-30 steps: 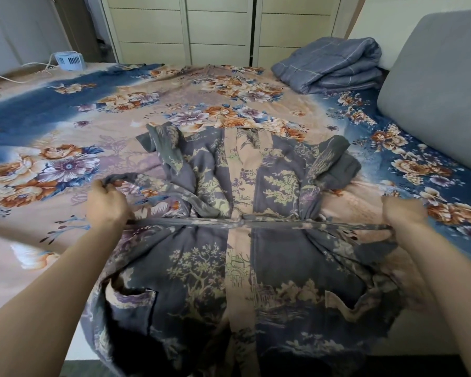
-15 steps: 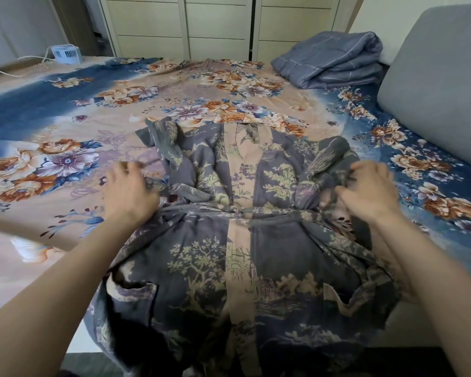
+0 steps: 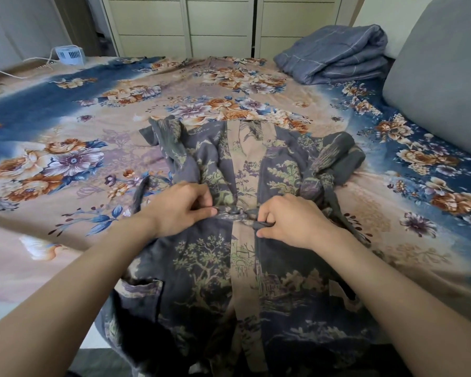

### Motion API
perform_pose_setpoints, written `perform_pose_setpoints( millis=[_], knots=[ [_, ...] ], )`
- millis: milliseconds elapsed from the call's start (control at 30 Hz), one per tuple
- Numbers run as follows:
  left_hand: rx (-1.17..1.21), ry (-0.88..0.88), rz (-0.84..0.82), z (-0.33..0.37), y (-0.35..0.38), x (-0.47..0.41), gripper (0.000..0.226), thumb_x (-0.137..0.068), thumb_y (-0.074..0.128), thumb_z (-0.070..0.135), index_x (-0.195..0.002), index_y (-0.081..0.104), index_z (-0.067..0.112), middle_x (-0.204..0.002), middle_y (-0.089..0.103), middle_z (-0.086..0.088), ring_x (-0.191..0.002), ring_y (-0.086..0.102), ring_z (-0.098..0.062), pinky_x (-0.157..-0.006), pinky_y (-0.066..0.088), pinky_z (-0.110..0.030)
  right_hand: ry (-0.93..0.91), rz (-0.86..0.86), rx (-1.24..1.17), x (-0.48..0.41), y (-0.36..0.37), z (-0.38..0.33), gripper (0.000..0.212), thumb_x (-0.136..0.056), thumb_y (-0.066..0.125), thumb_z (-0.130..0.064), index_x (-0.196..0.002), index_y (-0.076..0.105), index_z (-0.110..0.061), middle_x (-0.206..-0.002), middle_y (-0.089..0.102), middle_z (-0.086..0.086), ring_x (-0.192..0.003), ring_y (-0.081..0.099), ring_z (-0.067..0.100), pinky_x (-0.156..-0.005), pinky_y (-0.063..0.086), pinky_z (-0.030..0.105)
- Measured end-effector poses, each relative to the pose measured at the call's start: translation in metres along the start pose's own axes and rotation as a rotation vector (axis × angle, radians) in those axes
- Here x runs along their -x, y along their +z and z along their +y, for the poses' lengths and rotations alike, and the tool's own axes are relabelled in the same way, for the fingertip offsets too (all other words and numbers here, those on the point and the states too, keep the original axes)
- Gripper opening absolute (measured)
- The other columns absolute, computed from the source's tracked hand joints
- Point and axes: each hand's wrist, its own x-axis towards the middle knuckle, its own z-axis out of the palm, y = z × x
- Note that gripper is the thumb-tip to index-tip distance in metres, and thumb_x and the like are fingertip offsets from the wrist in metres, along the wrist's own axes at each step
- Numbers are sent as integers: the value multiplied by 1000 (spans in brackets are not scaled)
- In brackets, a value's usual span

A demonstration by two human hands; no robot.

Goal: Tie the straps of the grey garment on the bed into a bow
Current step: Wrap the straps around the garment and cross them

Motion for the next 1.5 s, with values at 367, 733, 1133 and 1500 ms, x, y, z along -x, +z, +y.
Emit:
perform_pose_setpoints(
  millis=[367,733,1133,1500],
  knots=[
    [71,-202,243,-14,6,-3,9,-96,62,26,-92,55,24,-78,67,3,-77,63,-25,-73,49,-40,-19,16,-347,-3,-23,47,29,-96,65,-36,-72,78,-26,-54,64,-6,-50,53,7,-57,41,25],
    [-36,-636,150,-57,5,14,13,-94,57,35,-86,54,25,-82,73,-4,-83,67,-34,-71,50,-40,265,-49,-333,22,-17,116,26,-93,70,-34,-72,80,-23,-83,75,21,-74,64,29,-68,45,33],
    [-181,-480,174,-13,4,-3,17,-83,64,32,-100,67,30,-111,61,-8,-117,54,-34,-96,46,-46,413,190,-53,3,-27,75,14,-87,74,-43,-77,72,-33,-91,74,-1,-93,70,31,-71,49,32],
    [5,-691,160,12,29,-23,61,-94,37,71,-116,68,22,-118,70,-18,-112,64,-41,-90,52,-46,424,264,-145,-6,-11,28,54,-88,63,-54,-50,50,-17,-55,51,0,-71,68,32,-64,51,34]
  ],
)
